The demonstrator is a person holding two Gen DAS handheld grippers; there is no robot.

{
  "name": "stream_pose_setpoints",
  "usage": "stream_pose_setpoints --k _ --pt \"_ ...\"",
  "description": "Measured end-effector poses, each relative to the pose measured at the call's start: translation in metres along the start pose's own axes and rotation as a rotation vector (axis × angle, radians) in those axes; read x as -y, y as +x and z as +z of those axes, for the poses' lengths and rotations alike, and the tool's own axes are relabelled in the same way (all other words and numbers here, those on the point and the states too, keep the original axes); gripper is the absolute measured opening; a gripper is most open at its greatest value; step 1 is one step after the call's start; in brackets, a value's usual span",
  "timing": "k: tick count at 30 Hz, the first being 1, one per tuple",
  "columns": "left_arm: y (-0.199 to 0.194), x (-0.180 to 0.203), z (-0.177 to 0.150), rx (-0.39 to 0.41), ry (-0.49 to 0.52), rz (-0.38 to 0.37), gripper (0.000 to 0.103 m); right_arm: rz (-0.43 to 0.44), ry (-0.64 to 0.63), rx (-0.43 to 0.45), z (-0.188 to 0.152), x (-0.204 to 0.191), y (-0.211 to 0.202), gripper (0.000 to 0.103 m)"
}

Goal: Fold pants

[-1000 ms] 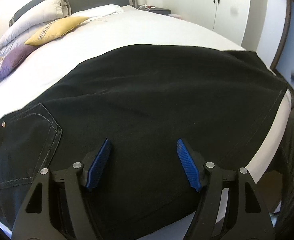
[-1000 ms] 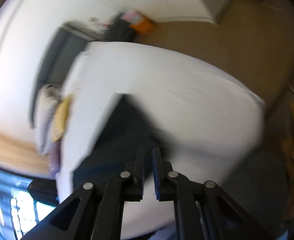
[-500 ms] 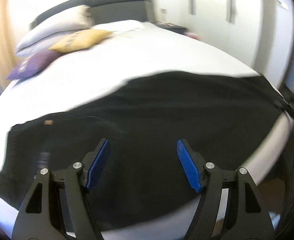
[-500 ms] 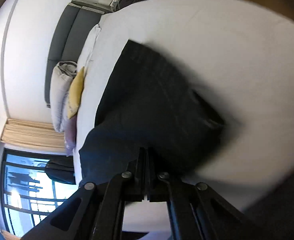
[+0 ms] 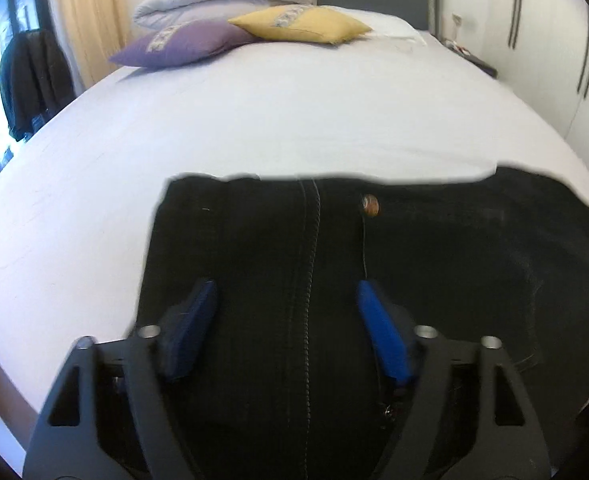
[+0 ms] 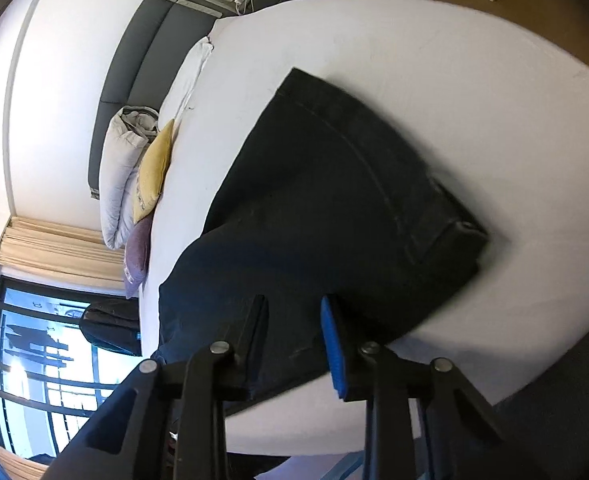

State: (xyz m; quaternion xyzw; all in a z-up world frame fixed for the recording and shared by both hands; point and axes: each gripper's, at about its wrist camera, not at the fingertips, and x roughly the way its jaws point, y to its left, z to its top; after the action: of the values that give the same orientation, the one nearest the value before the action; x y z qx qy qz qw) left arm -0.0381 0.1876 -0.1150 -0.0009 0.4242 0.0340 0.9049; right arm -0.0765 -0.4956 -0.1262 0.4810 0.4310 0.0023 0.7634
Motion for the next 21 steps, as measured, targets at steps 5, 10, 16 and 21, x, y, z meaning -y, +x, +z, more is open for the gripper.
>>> stream_pose_setpoints --k 5,10,16,21 --pt "-0.016 0.032 0.018 0.115 0.148 0.006 0.071 0.096 -0.074 0.039 0.002 -0.022 -0.015 0.055" --pt "0.052 0.016 0.015 -0.033 0.068 0.029 0.079 0.025 0.011 0.052 0.005 0.007 -0.018 0.055" --pt "0.016 0.041 0.025 0.022 0.114 0.067 0.080 0.072 0.072 0.123 -0.003 0.036 -0.080 0.063" --pt "-0.013 0.096 0.030 0.073 0.144 -0.035 0.080 0.160 0.210 0.097 -0.019 0.058 -0.062 0.067"
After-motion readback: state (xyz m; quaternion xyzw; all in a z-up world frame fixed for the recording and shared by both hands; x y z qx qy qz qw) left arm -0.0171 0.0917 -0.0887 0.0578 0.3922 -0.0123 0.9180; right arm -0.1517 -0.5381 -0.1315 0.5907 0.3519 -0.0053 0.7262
